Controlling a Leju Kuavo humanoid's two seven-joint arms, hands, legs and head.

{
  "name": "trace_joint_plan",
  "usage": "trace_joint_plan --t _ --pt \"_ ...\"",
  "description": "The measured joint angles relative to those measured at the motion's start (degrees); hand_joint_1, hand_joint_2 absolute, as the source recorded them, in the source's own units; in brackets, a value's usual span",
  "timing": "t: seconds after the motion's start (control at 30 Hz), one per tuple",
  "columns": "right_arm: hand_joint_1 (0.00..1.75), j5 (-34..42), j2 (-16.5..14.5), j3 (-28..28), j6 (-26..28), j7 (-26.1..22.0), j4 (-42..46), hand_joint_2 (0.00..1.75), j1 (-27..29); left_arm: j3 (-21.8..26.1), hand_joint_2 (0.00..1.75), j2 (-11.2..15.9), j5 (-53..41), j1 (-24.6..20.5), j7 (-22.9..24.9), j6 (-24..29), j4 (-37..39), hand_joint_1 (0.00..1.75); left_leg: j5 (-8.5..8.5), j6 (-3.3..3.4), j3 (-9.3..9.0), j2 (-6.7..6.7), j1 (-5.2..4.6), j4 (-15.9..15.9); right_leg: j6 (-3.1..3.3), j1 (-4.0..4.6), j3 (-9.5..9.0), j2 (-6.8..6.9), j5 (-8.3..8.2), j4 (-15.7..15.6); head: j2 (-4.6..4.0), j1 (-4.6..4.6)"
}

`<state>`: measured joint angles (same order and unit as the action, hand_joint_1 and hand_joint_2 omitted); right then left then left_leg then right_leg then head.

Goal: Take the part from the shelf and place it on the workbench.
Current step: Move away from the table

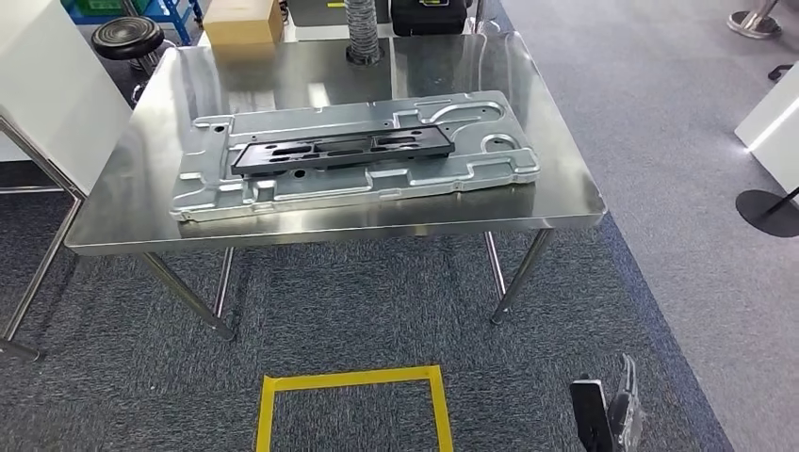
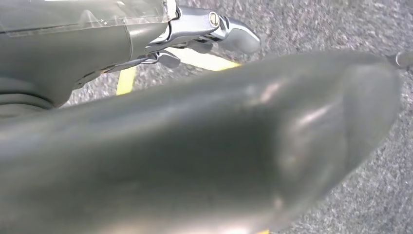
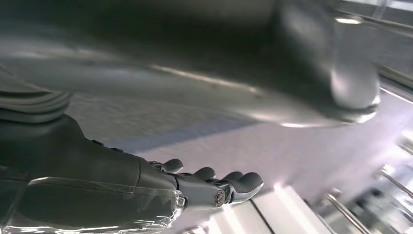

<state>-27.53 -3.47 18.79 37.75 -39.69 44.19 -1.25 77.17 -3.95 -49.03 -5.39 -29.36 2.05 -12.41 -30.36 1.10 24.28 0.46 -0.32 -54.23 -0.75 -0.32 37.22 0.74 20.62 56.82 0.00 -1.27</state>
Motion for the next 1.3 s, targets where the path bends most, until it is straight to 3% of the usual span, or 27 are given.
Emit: trace_joint_plan --t 0.03,0.07,0.13,0.17,0.2,0.23,0.27,0.3,0.37,0.43,0.5,0.53,0.63,0.67,0.7,0.77,0.83,0.9,0.93,1.0,1.03,1.1,1.17,1.2,1.23,1.27,1.3 --pt "0.00 -0.24 0.22 0.14 0.22 0.33 -2.63 0.00 -0.44 0.01 0.00 -0.03 -0.01 0.06 0.01 -0.01 0.00 0.00 0.86 0.44 0.74 0.11 0.13 0.15 -0.26 -0.06 0.54 -0.14 1.56 1.01 0.00 0.08" --pt "0.00 -0.61 0.55 0.34 0.38 0.91 -5.63 0.00 -0.87 0.01 0.00 -0.06 -0.02 0.06 0.01 -0.04 0.00 0.00 1.72 0.79 1.65 0.21 0.24 0.26 -0.51 -0.14 1.32 -0.28 4.24 3.18 0.00 0.20" --pt "0.00 -1.52 1.17 0.84 0.35 2.65 -11.63 0.00 -1.40 0.01 0.00 -0.05 -0.08 0.10 0.01 -0.11 0.00 0.00 3.24 1.17 3.73 0.21 0.16 0.07 -0.93 -0.35 3.09 -0.43 10.41 10.67 0.00 0.45" --pt "0.00 -1.99 1.36 1.05 0.10 3.84 -14.42 0.00 -1.46 0.01 0.00 -0.05 -0.14 0.17 0.01 -0.14 0.00 0.00 3.96 1.16 4.81 0.21 0.12 -0.17 -1.11 -0.40 3.60 -0.46 11.85 14.41 0.00 0.51" --pt "0.00 -2.55 1.46 1.20 -0.37 5.28 -16.89 0.00 -1.42 0.01 0.00 -0.05 -0.22 0.23 0.02 -0.15 0.00 0.00 4.61 1.09 5.94 0.21 0.10 -0.50 -1.23 -0.44 3.46 -0.47 11.77 16.87 0.00 0.50" --pt "0.00 -3.31 1.52 1.27 -1.07 7.09 -19.06 0.00 -1.34 0.01 0.00 -0.05 -0.33 0.27 0.02 -0.15 0.00 0.00 5.17 0.96 7.09 0.21 0.10 -0.95 -1.28 -0.48 2.41 -0.47 10.47 17.39 0.00 0.51" --pt "0.00 -4.43 1.56 1.25 -2.02 9.53 -21.08 0.00 -1.27 0.01 0.00 -0.06 -0.45 0.28 0.03 -0.15 0.00 0.00 5.64 0.78 8.20 0.22 0.12 -1.48 -1.25 -0.53 0.26 -0.47 8.79 15.63 0.00 0.51" --pt "0.00 -5.95 1.62 1.05 -3.11 12.58 -22.88 0.00 -1.24 0.01 0.00 -0.06 -0.55 0.26 0.02 -0.15 0.00 0.00 6.02 0.57 9.20 0.23 0.13 -2.09 -1.14 -0.56 -2.91 -0.47 7.93 11.98 0.00 0.51" --pt "0.00 -9.50 1.72 0.08 -5.80 19.71 -25.79 0.00 -1.22 0.01 0.00 -0.06 -0.67 0.18 -0.04 -0.15 0.00 0.00 6.66 0.03 10.71 0.25 0.00 -3.30 -0.65 -0.40 -9.11 -0.50 9.12 3.31 0.00 0.45" --pt "0.00 -12.01 1.76 -1.33 -9.61 26.52 -28.12 0.00 -1.12 0.01 0.00 -0.05 -0.75 0.13 -0.17 -0.17 0.00 0.00 7.44 -0.63 11.29 0.31 -0.08 -3.76 0.08 -0.09 -11.26 -0.53 10.55 -0.61 0.00 0.45" --pt "0.00 -12.68 1.76 -2.35 -15.25 32.58 -29.95 0.00 -0.87 0.01 0.00 -0.01 -0.94 0.27 -0.25 -0.22 0.01 0.00 7.67 -1.30 11.59 0.27 0.09 -3.91 0.97 -0.12 -10.53 -0.33 9.66 -0.72 0.00 0.54" --pt "0.00 -12.61 1.76 -2.68 -18.38 35.30 -30.63 0.00 -0.79 0.01 0.00 0.01 -1.13 0.39 -0.22 -0.26 0.01 0.00 6.37 -1.65 11.99 0.19 0.20 -4.76 1.45 -0.21 -10.02 -0.19 9.02 -0.81 0.00 0.46" --pt "0.00 -12.32 1.77 -3.32 -27.57 42.41 -31.86 0.00 -0.73 -0.09 0.00 0.01 -2.20 0.53 -0.02 -0.54 0.02 0.00 -2.25 -2.62 14.28 0.05 0.56 -13.33 2.18 -0.22 -7.45 0.00 6.82 -0.83 0.00 0.24" --pt "0.00 -12.26 1.77 -3.45 -30.54 44.51 -32.10 0.00 -0.71 -0.15 0.00 0.04 -2.61 0.48 0.08 -0.67 0.02 0.00 -4.13 -2.83 14.80 0.05 0.63 -16.90 2.18 -0.16 -6.43 -0.01 6.06 -0.77 0.00 0.22" --pt "0.00 -12.20 1.77 -3.55 -33.30 46.23 -32.31 0.00 -0.67 -0.20 0.00 0.07 -2.97 0.42 0.19 -0.79 0.02 0.00 -4.56 -2.93 14.73 0.05 0.65 -19.48 2.14 -0.10 -5.39 -0.01 5.31 -0.67 -0.01 0.24" --pt "0.00 -12.24 1.76 -3.68 -36.07 47.74 -32.60 0.00 -0.61 -0.28 0.00 0.11 -3.45 0.37 0.39 -1.00 0.02 0.00 -1.77 -2.79 11.85 0.04 0.66 -18.95 1.97 -0.02 -3.39 -0.01 3.95 -0.35 -0.01 0.22" --pt "0.00 -12.44 1.72 -4.01 -36.84 48.00 -32.75 0.00 -0.67 -0.46 0.00 0.15 -3.75 0.18 0.52 -1.16 0.02 0.00 0.16 -2.15 5.19 0.01 0.52 -11.00 1.66 0.10 -1.81 -0.07 2.73 0.07 0.00 0.21" --pt "0.00 -12.69 1.63 -4.36 -37.09 47.97 -32.80 0.00 -0.75 -0.71 0.00 0.20 -3.93 -0.20 0.54 -1.24 0.01 0.00 -1.15 -1.37 -0.43 0.01 0.22 -2.50 1.12 0.22 -1.05 -0.04 1.58 0.25 0.00 0.29" --pt "0.00 -12.83 1.59 -4.46 -37.22 47.90 -32.81 0.00 -0.76 -0.85 0.00 0.23 -3.99 -0.31 0.54 -1.26 0.00 0.00 -1.82 -1.00 -1.51 0.02 0.03 -0.40 0.77 0.20 -0.93 0.01 0.98 0.15 0.00 0.28" --pt "0.00 -13.12 1.68 -4.53 -37.49 47.68 -32.92 0.00 -0.66 -1.11 0.00 0.20 -4.05 -0.24 0.55 -1.27 0.01 0.00 -0.98 -0.26 -0.87 0.19 -0.01 0.23 0.05 0.07 -0.62 0.01 0.10 -0.10 0.00 0.24" --pt "0.00 -13.24 1.75 -4.56 -37.56 47.56 -32.98 0.00 -0.62 -1.22 0.00 0.19 -4.05 -0.19 0.57 -1.27 0.02 0.00 -0.20 0.20 -0.19 0.30 0.07 0.30 -0.27 0.01 -0.20 -0.09 0.96 0.40 0.00 0.21" --pt "0.00 -13.42 1.87 -4.66 -37.60 47.40 -33.09 0.00 -0.60 -1.40 0.00 0.16 -4.06 -0.22 0.60 -1.27 0.02 0.00 1.54 0.91 1.64 0.51 0.25 0.45 -0.78 -0.14 1.22 -0.36 6.21 4.63 -0.01 0.42" --pt "0.00 -13.64 1.88 -4.80 -37.64 47.30 -33.13 0.00 -0.58 -1.52 0.00 0.16 -4.09 -0.21 0.59 -1.27 0.02 0.00 3.10 1.17 3.74 0.50 0.15 0.28 -1.23 -0.26 2.72 -0.46 11.98 12.42 -0.01 0.67" --pt "0.00 -13.80 1.91 -4.86 -37.66 47.26 -33.16 0.00 -0.57 -1.53 0.00 0.16 -4.10 -0.18 0.58 -1.27 0.02 0.00 3.84 1.15 4.84 0.52 0.09 0.05 -1.40 -0.32 2.95 -0.48 12.80 15.65 -0.01 0.67" --pt "0.00 -13.97 1.96 -4.90 -37.67 47.23 -33.18 0.00 -0.58 -1.54 0.00 0.15 -4.14 -0.17 0.58 -1.27 0.02 0.00 4.51 1.06 6.00 0.55 0.06 -0.28 -1.49 -0.38 2.41 -0.48 12.14 17.33 0.00 0.65" --pt "0.00 -14.12 2.02 -4.92 -37.69 47.23 -33.19 0.00 -0.59 -1.56 0.00 0.14 -4.16 -0.17 0.57 -1.27 0.02 0.00 5.11 0.93 7.17 0.57 0.06 -0.72 -1.50 -0.43 0.90 -0.48 10.50 16.93 0.00 0.66" --pt "0.00 -14.23 2.10 -4.93 -37.72 47.23 -33.20 0.00 -0.61 -1.57 0.00 0.12 -4.18 -0.19 0.57 -1.27 0.02 0.00 5.62 0.79 8.28 0.58 0.07 -1.24 -1.43 -0.46 -1.63 -0.48 8.90 14.46 0.00 0.66"
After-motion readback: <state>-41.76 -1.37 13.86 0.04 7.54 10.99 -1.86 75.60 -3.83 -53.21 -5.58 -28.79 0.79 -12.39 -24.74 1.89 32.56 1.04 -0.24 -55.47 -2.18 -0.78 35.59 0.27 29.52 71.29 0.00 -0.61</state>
